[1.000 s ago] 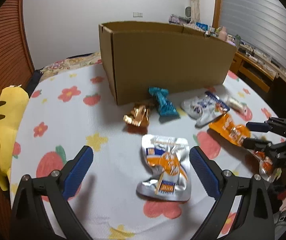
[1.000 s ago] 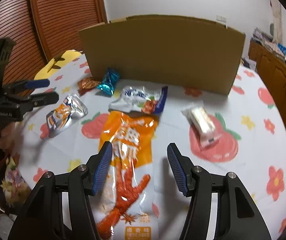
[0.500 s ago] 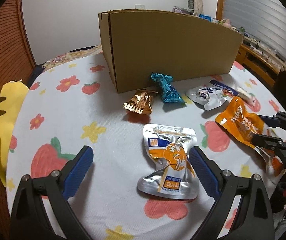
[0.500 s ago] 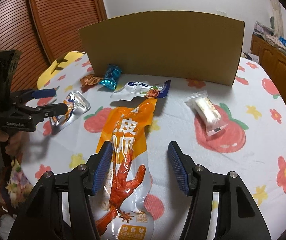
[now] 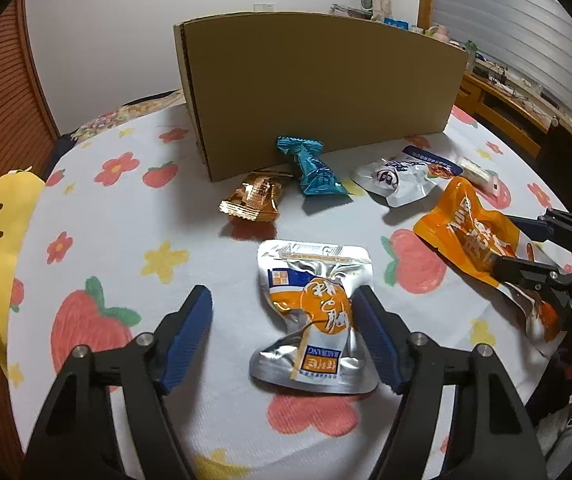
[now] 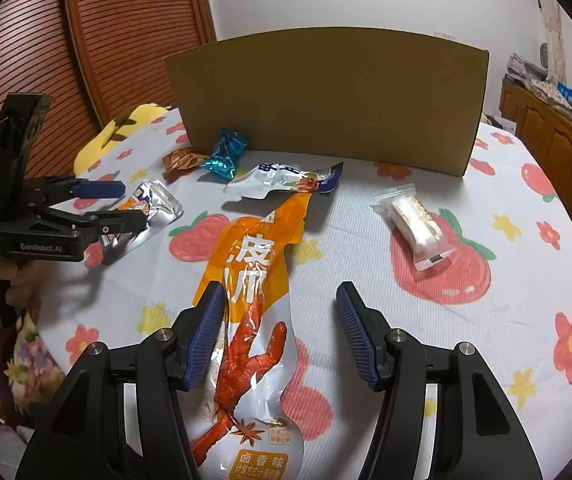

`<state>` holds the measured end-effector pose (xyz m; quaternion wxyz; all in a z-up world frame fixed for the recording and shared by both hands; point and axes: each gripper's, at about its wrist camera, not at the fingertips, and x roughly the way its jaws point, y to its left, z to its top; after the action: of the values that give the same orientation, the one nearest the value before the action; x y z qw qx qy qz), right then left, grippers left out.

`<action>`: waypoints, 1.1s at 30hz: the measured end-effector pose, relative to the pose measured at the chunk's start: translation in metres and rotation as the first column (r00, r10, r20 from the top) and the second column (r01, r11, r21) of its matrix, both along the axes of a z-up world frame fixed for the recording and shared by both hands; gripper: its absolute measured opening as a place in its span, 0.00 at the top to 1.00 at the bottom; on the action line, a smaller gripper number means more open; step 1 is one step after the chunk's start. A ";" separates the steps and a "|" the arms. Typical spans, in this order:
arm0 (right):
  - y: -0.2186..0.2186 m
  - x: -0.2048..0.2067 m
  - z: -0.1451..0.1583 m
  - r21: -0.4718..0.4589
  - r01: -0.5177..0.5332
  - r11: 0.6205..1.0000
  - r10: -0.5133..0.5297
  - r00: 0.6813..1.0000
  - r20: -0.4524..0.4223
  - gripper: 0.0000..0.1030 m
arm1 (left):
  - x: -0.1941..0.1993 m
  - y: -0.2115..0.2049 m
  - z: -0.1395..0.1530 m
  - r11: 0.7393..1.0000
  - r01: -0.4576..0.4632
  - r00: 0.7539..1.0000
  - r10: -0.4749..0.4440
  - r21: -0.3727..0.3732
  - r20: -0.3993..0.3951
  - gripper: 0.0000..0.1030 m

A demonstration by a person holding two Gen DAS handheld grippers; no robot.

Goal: Organize snacks
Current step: 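Return both open tools over the orange chicken-feet pack and foil pouch, then grasp the orange chicken-feet pack with the right tool while the left tool grasps the foil pouch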

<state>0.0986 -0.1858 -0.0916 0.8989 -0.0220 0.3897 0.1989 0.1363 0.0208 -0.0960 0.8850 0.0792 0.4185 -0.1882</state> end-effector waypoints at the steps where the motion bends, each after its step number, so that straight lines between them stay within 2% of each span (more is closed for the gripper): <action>1: 0.000 0.000 0.000 0.001 -0.001 1.000 0.001 1.000 0.000 0.42 | 0.000 0.000 0.000 1.000 0.004 1.000 -0.004 -0.002 -0.004 0.33; 4: 0.000 0.000 0.000 0.001 -0.001 1.000 0.001 1.000 0.000 0.42 | 0.001 -0.002 0.000 1.000 0.017 1.000 -0.017 -0.019 -0.024 0.38; 18: 0.001 0.000 0.000 -0.003 -0.001 1.000 0.001 1.000 0.000 0.42 | -0.003 -0.013 0.000 0.998 0.059 0.998 -0.058 0.004 -0.037 0.38; 20: 0.001 0.000 -0.001 -0.004 -0.002 1.000 0.002 1.000 0.001 0.42 | -0.006 -0.016 0.000 0.997 0.076 0.997 -0.075 0.015 -0.032 0.42; 24: 0.001 0.000 -0.001 -0.008 -0.004 1.000 0.004 1.000 -0.001 0.42 | -0.011 -0.018 0.006 0.996 0.082 0.997 -0.082 0.037 0.011 0.62; 26: 0.002 0.000 -0.001 -0.011 -0.007 1.000 0.007 1.000 -0.003 0.42 | -0.012 -0.015 0.009 0.995 0.100 0.995 -0.100 0.005 0.003 0.62; 33: 0.003 0.003 -0.002 -0.013 -0.020 1.000 0.020 1.000 -0.015 0.40 | -0.021 -0.011 0.015 0.997 0.080 0.996 -0.080 -0.007 0.048 0.63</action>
<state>0.1020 -0.1830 -0.0933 0.8938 -0.0304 0.3974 0.2054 0.1153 0.0102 -0.0813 0.8868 0.0963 0.3930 -0.2234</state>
